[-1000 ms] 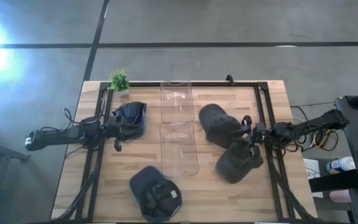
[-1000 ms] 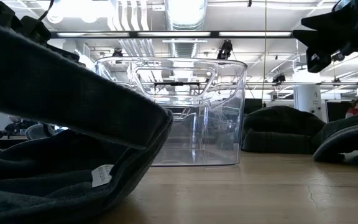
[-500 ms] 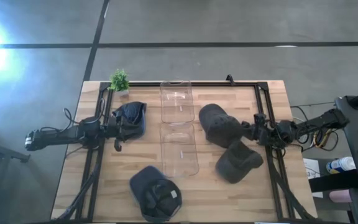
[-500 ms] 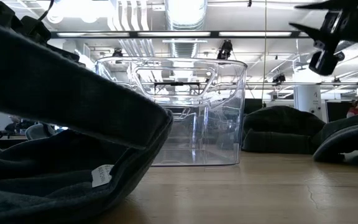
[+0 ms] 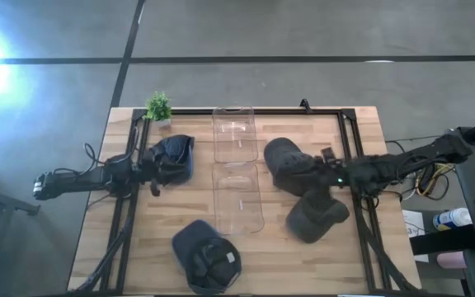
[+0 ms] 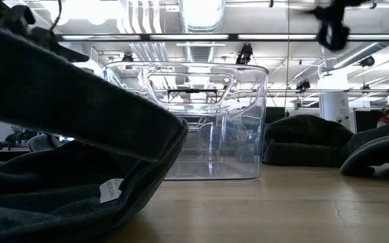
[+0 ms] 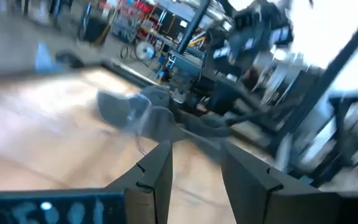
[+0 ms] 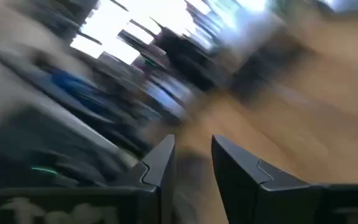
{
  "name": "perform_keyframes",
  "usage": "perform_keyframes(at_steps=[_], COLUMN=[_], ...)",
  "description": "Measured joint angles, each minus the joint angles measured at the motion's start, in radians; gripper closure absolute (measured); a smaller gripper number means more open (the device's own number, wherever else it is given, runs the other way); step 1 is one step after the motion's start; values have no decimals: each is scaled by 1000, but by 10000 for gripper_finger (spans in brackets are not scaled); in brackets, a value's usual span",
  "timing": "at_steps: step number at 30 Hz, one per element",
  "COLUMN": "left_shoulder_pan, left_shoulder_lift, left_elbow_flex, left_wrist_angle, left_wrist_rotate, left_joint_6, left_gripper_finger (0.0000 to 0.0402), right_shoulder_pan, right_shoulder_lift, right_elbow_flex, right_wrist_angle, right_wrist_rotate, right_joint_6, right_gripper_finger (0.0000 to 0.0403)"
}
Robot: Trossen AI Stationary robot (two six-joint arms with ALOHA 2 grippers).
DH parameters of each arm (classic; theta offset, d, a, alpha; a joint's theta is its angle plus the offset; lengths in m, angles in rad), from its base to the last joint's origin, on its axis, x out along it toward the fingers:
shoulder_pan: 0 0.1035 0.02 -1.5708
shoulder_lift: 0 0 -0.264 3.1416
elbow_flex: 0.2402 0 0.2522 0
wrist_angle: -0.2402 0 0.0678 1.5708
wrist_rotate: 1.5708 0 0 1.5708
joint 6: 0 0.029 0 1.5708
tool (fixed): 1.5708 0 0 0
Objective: Pick & Place hat
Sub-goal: Put the top black cap into the top transparent bin
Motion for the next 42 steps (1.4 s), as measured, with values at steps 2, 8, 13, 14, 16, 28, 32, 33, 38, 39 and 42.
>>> perform_keyframes(at_steps=[2, 8, 13, 14, 16, 28, 32, 33, 38, 39, 42], left_shoulder_pan=[0, 0, 0, 0, 0, 0, 0, 0, 0, 0, 0], left_shoulder_lift=[0, 0, 0, 0, 0, 0, 0, 0, 0, 0, 0], left_elbow_flex=[0, 0, 0, 0, 0, 0, 0, 0, 0, 0, 0], left_wrist_angle=[0, 0, 0, 0, 0, 0, 1, 1, 0, 0, 0], left_wrist_rotate=[1, 2, 2, 2, 2, -47, -99, -105, -107, -107, -107], left_joint_6=[-192, -650, -710, -710, -710, -704, -740, -740, -732, -732, -732], left_gripper_finger=[274, 274, 274, 274, 274, 274, 274, 274, 274, 274, 274], right_shoulder_pan=[-38, -217, -439, -487, -571, -858, -920, -935, -994, -1001, -1018], right_shoulder_lift=[40, 203, 375, 408, 477, 888, 1031, 1062, 1181, 1200, 1244], right_elbow_flex=[94, 309, 414, 432, 464, 758, 861, 882, 942, 949, 973], right_wrist_angle=[-348, -719, -724, -724, -733, -876, -936, -950, -991, -993, -996], right_wrist_rotate=[27, 54, -35, -77, -153, -382, -405, -415, -501, -518, -585], right_joint_6=[119, 34, -112, -138, -203, -849, -1046, -1082, -1220, -1241, -1302], right_gripper_finger=[305, 285, 240, 229, 207, 169, 175, 177, 179, 179, 180])
